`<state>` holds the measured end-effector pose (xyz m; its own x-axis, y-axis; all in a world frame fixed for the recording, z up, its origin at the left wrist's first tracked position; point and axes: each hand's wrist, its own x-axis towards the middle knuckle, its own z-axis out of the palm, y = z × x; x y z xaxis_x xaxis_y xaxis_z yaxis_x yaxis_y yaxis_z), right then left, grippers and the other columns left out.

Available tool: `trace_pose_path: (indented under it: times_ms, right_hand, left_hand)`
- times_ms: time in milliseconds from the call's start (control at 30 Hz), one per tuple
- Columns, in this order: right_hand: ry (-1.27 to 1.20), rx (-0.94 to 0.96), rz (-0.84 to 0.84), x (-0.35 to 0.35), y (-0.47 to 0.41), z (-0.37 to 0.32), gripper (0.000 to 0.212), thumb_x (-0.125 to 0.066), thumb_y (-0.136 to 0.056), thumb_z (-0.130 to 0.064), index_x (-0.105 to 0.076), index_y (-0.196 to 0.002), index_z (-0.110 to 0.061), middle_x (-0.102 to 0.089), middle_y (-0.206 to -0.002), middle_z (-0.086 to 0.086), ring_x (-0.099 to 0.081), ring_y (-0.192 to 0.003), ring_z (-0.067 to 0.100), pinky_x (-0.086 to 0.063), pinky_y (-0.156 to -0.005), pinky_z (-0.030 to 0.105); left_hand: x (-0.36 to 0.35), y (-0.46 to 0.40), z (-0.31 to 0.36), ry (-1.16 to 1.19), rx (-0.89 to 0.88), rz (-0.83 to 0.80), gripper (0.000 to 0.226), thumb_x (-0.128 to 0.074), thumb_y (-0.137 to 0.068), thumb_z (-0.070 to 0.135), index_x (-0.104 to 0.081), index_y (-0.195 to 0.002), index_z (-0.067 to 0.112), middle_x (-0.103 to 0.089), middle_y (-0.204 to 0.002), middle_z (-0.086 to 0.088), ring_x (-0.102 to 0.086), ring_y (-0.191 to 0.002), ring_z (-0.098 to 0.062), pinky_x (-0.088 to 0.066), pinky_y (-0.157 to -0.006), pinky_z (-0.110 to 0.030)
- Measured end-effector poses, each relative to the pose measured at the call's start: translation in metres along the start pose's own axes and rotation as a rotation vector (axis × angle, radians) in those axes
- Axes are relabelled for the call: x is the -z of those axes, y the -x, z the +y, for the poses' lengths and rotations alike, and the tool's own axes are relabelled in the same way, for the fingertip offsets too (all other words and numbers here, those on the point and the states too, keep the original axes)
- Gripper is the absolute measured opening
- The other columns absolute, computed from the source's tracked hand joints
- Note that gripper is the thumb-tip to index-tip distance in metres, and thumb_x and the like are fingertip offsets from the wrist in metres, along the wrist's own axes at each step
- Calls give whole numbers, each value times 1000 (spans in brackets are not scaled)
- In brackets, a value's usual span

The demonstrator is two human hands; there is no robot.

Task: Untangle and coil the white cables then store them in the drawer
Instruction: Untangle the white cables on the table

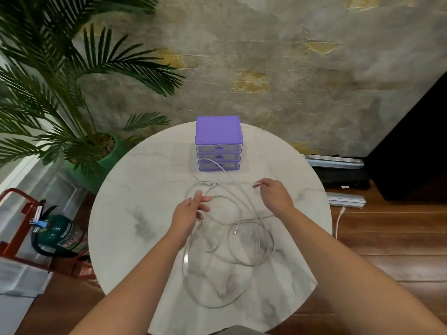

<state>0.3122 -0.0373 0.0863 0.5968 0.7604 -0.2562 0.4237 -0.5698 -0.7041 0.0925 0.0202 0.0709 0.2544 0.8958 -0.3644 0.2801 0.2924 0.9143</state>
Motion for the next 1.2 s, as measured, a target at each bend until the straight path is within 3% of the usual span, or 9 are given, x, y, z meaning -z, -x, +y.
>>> trace_pose_path:
  times_ms: [133,267,367,467,533,633,833,967,1200]
  right_hand:
    - [701,19,-30,-5,9,12,49,-43,-91,-20,-45,-140,-23,-39,-142,8,-35,-130,29,-25,-108,41]
    - [763,311,-68,-23,28,-3,88,-54,-82,-12,-5,-155,-21,-11,-158,6,-12,-145,28,-7,-119,46]
    - [611,481,-421,-33,42,-24,78,-60,-79,-14,-30,-149,-31,-30,-151,2,-21,-142,22,-5,-120,40]
    - [441,563,-385,-48,53,-29,38,-63,-87,-36,-60,-123,-24,-53,-129,3,-39,-127,20,-19,-115,35]
    - [290,554,-291,-54,56,-25,28,-57,-93,-41,-67,-92,-14,-65,-101,7,-54,-103,23,-38,-97,36]
    - [100,313,-295,-43,56,-12,54,-50,-89,-62,-55,-70,-12,-62,-70,3,-56,-67,18,-47,-70,37]
    - [349,51,-9,-2,38,38,60,-36,-97,-56,-40,-51,-16,-48,-52,-2,-55,-58,24,-34,-52,29]
    - [562,-29,32,20,36,69,51,-36,-94,-42,-57,-58,-12,-56,-52,1,-55,-45,21,-39,-48,25]
    - [748,259,220,17,17,87,47,-45,-98,-28,-39,-52,-18,-40,-53,-2,-40,-60,23,-31,-67,36]
  left_hand:
    - [8,-13,2,549,184,111,43,-35,-101,51,-58,-95,15,-26,-44,12,-21,-35,-3,-18,-34,-16]
    - [11,-23,16,1030,298,154,37,-29,-105,40,-50,-84,18,-24,-47,7,-20,-33,-6,-19,-33,-16]
    - [14,-29,26,1199,348,202,28,-34,-105,29,-47,-83,19,-28,-60,5,-28,-38,-7,-27,-39,-16]
    - [16,-32,31,1341,363,174,21,-40,-104,22,-50,-86,17,-43,-69,2,-42,-49,-7,-41,-47,-17]
    - [18,-34,32,1381,308,167,20,-41,-103,18,-50,-85,17,-52,-75,0,-50,-56,-8,-47,-54,-22]
    - [30,-36,29,1282,203,196,20,-44,-103,22,-56,-87,20,-68,-82,7,-62,-67,-4,-51,-75,-28]
    - [72,-40,5,1000,95,342,34,-47,-100,36,-59,-123,14,-65,-118,8,-61,-105,-8,-53,-87,-30]
    - [79,-35,-7,993,126,394,20,-48,-101,31,-59,-100,13,-70,-97,5,-62,-72,-5,-52,-67,-21]
    - [68,-33,-26,1008,257,333,37,-27,-106,34,-46,-78,20,-27,-46,8,-20,-32,-7,-20,-33,-16]
